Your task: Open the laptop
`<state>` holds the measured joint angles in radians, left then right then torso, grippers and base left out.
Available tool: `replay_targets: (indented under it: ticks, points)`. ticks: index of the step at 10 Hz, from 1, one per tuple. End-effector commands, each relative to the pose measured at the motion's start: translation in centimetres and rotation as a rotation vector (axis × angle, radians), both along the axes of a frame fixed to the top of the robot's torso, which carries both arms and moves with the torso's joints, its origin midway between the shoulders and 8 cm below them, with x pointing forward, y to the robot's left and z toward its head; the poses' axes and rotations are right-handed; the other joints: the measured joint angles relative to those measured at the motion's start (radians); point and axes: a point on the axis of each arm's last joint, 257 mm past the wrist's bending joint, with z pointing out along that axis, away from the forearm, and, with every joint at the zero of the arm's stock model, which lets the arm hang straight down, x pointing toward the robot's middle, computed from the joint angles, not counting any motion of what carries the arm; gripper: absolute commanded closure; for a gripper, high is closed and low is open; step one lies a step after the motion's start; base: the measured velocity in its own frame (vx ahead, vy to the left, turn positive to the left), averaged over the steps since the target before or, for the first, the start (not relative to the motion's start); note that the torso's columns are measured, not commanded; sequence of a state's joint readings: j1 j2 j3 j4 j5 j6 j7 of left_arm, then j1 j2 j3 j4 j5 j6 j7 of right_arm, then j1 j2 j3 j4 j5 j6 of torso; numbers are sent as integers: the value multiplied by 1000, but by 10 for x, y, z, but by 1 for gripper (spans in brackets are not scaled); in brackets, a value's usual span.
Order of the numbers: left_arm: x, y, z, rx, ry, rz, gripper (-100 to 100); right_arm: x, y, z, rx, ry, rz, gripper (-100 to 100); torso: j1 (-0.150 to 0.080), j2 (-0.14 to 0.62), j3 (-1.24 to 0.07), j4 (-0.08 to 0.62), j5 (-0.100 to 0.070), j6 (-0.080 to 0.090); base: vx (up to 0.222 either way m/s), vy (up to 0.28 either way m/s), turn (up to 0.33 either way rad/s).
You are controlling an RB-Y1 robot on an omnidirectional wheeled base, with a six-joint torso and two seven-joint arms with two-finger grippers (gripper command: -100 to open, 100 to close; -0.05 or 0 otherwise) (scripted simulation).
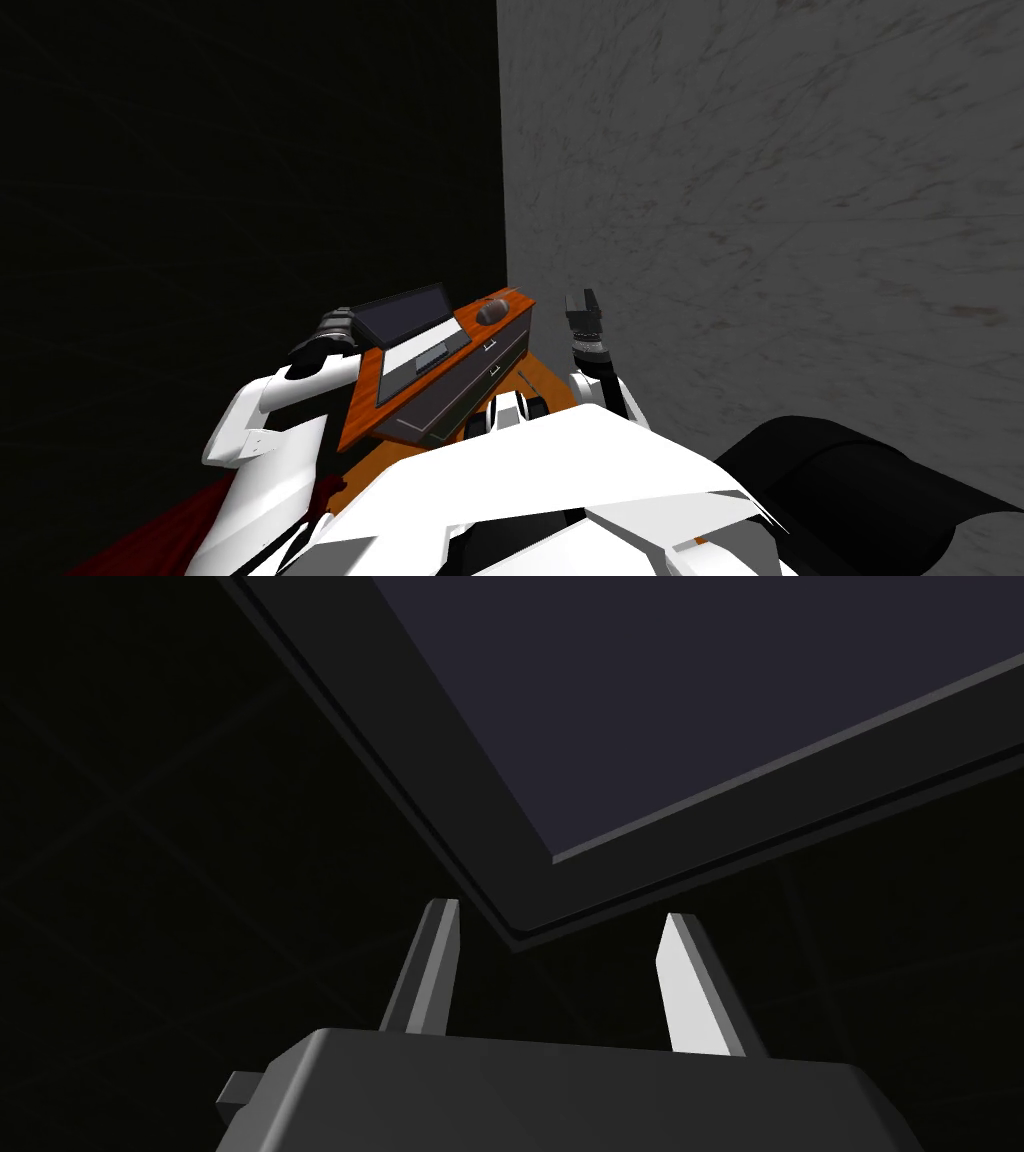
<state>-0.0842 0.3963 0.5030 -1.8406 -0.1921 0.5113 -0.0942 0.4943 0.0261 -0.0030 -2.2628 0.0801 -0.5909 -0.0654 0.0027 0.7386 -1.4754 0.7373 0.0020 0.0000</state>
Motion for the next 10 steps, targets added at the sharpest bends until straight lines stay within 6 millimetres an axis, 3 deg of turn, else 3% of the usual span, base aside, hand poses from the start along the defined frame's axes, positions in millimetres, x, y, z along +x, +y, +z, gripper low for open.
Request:
replay_targets:
  ticks: [1, 2, 3, 5, 6, 8, 9, 10]
  points:
    - [2, 0, -5, 12, -27, -9, 100, 0, 0, 0, 0, 0, 0, 0, 1, -1, 0, -2, 2, -3, 12, -41, 94]
    - [3, -3, 0, 24, -43, -19, 100, 0, 0, 0, 0, 0, 0, 0, 2, -1, -1, -1, 2, -3, 0, -24, 17]
    - [3, 0, -13, 15, -40, -11, 100, 0, 0, 0, 0, 0, 0, 0, 2, -1, -1, 0, 1, 0, 9, -30, 103]
    - [5, -6, -1, 44, -79, -36, 100, 0, 0, 0, 0, 0, 0, 0, 2, -3, -2, -2, 2, -1, 9, -27, 54]
    - [5, -4, -15, 35, -75, -29, 100, 0, 0, 0, 0, 0, 0, 0, 1, -3, -2, -1, 0, 1, 4, -25, 130]
    - [7, -10, -2, 65, -114, -54, 100, 0, 0, 0, 0, 0, 0, 0, -4, -1, -1, 1, -3, 1, 11, -28, 43]
    - [7, -8, -18, 53, -106, -47, 100, 0, 0, 0, 0, 0, 0, 0, -4, -1, -1, 1, -3, 1, 16, -33, 147]
    - [8, -12, -11, 69, -126, -60, 100, 0, 0, 0, 0, 0, 0, 0, -4, -1, -1, 1, -2, 0, 13, -40, 80]
